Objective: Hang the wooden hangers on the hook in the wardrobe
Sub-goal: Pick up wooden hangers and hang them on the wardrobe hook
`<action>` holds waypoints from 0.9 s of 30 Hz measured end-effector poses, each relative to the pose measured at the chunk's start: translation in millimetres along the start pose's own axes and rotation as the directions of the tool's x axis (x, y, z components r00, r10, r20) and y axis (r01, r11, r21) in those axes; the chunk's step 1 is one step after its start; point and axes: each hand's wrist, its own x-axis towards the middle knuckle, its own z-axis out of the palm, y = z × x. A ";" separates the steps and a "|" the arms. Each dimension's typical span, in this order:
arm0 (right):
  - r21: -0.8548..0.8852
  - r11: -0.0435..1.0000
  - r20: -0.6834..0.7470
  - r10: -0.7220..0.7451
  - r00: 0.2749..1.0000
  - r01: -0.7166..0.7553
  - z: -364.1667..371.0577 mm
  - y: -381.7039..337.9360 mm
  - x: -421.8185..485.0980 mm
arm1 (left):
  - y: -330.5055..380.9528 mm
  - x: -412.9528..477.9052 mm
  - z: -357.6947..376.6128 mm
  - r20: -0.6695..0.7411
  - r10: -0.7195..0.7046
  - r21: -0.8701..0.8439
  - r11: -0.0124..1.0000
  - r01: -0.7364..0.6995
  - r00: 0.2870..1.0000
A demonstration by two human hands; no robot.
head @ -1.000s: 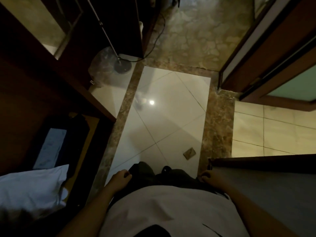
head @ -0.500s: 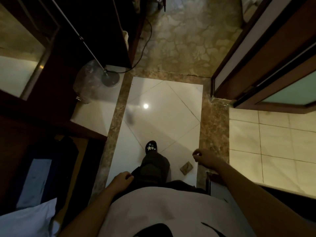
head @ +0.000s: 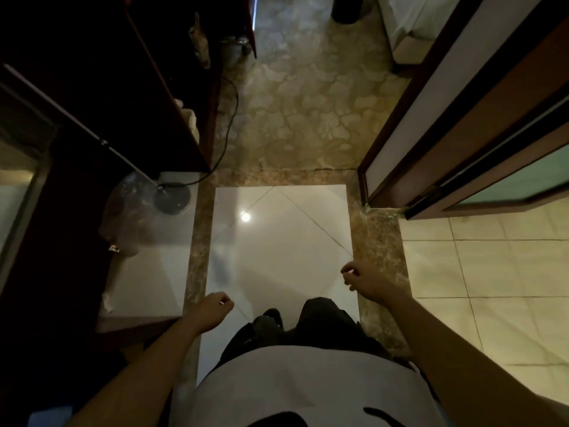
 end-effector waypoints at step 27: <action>0.134 0.991 0.118 -0.027 0.993 0.011 -279.7 -108.3 275.0 | 270.0 200.7 -144.3 -0.017 -0.109 -0.156 0.982 0.105 0.994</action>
